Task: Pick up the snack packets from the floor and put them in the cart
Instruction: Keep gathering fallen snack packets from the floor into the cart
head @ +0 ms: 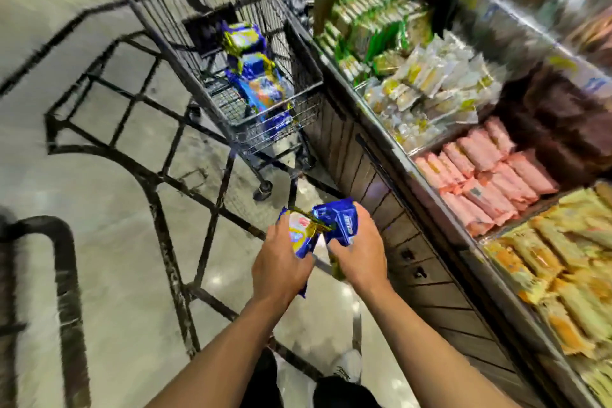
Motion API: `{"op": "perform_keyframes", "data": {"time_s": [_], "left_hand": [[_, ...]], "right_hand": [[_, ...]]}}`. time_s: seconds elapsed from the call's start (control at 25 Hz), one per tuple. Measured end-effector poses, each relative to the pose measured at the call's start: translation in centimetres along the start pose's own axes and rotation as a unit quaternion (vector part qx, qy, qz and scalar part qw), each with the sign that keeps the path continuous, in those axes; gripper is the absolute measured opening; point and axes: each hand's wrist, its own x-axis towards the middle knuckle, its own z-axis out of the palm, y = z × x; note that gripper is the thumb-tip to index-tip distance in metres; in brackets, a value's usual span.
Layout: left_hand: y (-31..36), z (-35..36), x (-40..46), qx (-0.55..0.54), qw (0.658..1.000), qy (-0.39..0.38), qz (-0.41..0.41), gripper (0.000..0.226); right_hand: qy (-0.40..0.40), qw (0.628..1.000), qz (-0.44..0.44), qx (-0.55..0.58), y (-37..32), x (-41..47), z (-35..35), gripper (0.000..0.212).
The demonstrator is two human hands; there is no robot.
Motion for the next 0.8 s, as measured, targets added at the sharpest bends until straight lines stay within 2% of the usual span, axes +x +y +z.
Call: {"op": "perform_keyframes", "data": {"time_s": [0.2, 0.4, 0.56, 0.8], "left_hand": [[-4.0, -8.7, 2.9, -0.023, 0.999, 0.036, -0.022, 0.087], [-8.1, -16.7, 8.2, -0.052, 0.996, 0.071, -0.009, 0.082], [-10.2, -22.6, 13.3, -0.056, 0.994, 0.089, 0.001, 0.088], [-11.4, -27.3, 21.3, -0.043, 0.994, 0.105, 0.001, 0.089]], "right_hand": [[-0.025, 0.999, -0.034, -0.01, -8.5, 1.0, 5.4, 0.063], [-0.021, 0.997, -0.065, -0.019, -15.7, 3.0, 11.7, 0.056], [-0.003, 0.996, -0.088, -0.013, -22.0, 5.3, 15.2, 0.053], [-0.006, 0.997, -0.08, -0.015, -26.9, 12.1, 20.2, 0.08]]}}
